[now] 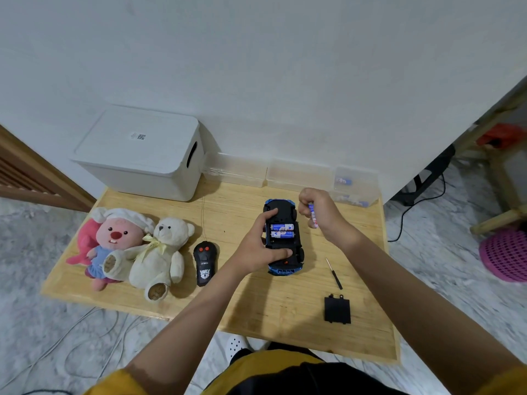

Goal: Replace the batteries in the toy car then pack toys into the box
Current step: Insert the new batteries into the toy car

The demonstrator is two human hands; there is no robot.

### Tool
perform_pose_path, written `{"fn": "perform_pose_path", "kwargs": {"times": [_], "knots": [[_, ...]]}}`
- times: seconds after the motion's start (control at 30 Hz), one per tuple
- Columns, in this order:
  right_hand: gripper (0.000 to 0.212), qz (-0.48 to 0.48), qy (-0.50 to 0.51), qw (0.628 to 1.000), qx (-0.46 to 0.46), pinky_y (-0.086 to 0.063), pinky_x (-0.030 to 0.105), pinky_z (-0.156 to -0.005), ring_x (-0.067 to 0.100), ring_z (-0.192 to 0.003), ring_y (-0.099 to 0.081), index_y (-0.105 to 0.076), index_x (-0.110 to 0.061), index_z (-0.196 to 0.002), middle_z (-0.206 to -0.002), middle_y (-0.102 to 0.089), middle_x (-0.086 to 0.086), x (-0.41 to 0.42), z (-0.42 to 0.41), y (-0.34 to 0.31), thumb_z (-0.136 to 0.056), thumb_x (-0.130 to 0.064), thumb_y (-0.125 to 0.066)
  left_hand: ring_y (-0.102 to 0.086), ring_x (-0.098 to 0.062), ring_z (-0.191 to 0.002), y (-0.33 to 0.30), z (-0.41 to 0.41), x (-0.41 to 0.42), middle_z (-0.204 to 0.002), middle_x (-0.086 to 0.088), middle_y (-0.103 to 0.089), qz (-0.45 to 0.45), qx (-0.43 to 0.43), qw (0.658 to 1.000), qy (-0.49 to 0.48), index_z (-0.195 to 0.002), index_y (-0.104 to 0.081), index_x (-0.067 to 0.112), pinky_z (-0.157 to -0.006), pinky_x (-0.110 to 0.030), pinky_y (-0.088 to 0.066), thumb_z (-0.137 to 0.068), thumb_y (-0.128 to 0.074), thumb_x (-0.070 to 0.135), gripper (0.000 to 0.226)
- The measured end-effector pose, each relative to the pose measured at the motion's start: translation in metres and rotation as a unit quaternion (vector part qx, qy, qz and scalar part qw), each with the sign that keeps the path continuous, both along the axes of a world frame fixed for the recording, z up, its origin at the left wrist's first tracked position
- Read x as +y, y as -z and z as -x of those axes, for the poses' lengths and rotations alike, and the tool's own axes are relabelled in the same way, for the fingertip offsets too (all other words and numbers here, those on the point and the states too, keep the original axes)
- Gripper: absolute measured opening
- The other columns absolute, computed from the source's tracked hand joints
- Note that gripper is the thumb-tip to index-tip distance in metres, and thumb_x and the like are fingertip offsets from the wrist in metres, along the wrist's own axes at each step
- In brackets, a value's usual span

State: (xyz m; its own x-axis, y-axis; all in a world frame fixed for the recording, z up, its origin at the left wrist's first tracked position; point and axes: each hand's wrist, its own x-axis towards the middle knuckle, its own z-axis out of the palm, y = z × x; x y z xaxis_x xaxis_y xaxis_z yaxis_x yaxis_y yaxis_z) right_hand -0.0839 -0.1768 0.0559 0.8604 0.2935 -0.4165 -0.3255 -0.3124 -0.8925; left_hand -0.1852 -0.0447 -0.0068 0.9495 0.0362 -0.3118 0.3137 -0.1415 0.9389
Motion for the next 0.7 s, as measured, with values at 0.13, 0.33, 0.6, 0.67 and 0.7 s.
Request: {"fn": "perform_pose_path", "kwargs": {"times": [0.13, 0.33, 0.6, 0.67, 0.7], "knots": [[0.016, 0.049, -0.103, 0.992, 0.049, -0.035, 0.026, -0.051, 0.019, -0.065, -0.044, -0.042, -0.013, -0.096, -0.08, -0.046, 0.008, -0.003, 0.006, -0.001, -0.089, 0.002, -0.041, -0.053, 0.002, -0.099, 0.003, 0.001, -0.001, -0.115, 0.015, -0.05, 0.012, 0.008, 1.0, -0.006, -0.136, -0.034, 0.033, -0.077, -0.01, -0.05, -0.073, -0.079, 0.003, 0.083], [0.032, 0.049, -0.103, 0.992, -0.06, -0.054, 0.038, -0.079, 0.019, -0.081, -0.063, -0.052, -0.02, -0.109, -0.089, -0.061, 0.003, -0.012, 0.018, 0.014, -0.084, -0.009, -0.067, -0.055, 0.002, -0.101, 0.005, 0.002, 0.0, -0.118, 0.013, -0.051, 0.019, 0.009, 1.0, -0.017, -0.137, -0.034, 0.031, -0.082, -0.018, -0.052, -0.072, -0.079, 0.003, 0.084], [0.028, 0.123, -0.048, 0.977, -0.167, -0.045, 0.017, -0.055, 0.01, -0.057, -0.056, -0.063, -0.014, -0.07, -0.07, -0.065, 0.001, -0.012, 0.03, 0.024, -0.059, -0.017, -0.089, -0.057, 0.0, -0.096, 0.0, 0.003, 0.002, -0.11, 0.015, -0.051, 0.022, 0.004, 0.999, -0.035, -0.139, -0.034, 0.028, -0.079, -0.017, -0.053, -0.072, -0.078, 0.001, 0.085], [0.029, 0.152, -0.074, 0.967, -0.189, -0.037, 0.014, -0.049, 0.005, -0.052, -0.048, -0.062, -0.014, -0.068, -0.063, -0.059, -0.005, -0.013, 0.031, 0.025, -0.058, -0.015, -0.088, -0.059, 0.007, -0.087, -0.002, 0.002, 0.003, -0.109, 0.015, -0.051, 0.023, 0.002, 0.999, -0.038, -0.139, -0.034, 0.027, -0.071, -0.012, -0.051, -0.072, -0.078, -0.001, 0.085], [0.029, 0.162, -0.091, 0.964, -0.192, -0.036, 0.015, -0.05, 0.005, -0.052, -0.046, -0.061, -0.014, -0.069, -0.062, -0.056, -0.006, -0.014, 0.03, 0.025, -0.058, -0.015, -0.088, -0.06, 0.009, -0.085, -0.002, 0.002, 0.003, -0.11, 0.016, -0.051, 0.022, -0.001, 0.999, -0.039, -0.139, -0.035, 0.027, -0.07, -0.01, -0.05, -0.072, -0.078, -0.001, 0.084]]}}
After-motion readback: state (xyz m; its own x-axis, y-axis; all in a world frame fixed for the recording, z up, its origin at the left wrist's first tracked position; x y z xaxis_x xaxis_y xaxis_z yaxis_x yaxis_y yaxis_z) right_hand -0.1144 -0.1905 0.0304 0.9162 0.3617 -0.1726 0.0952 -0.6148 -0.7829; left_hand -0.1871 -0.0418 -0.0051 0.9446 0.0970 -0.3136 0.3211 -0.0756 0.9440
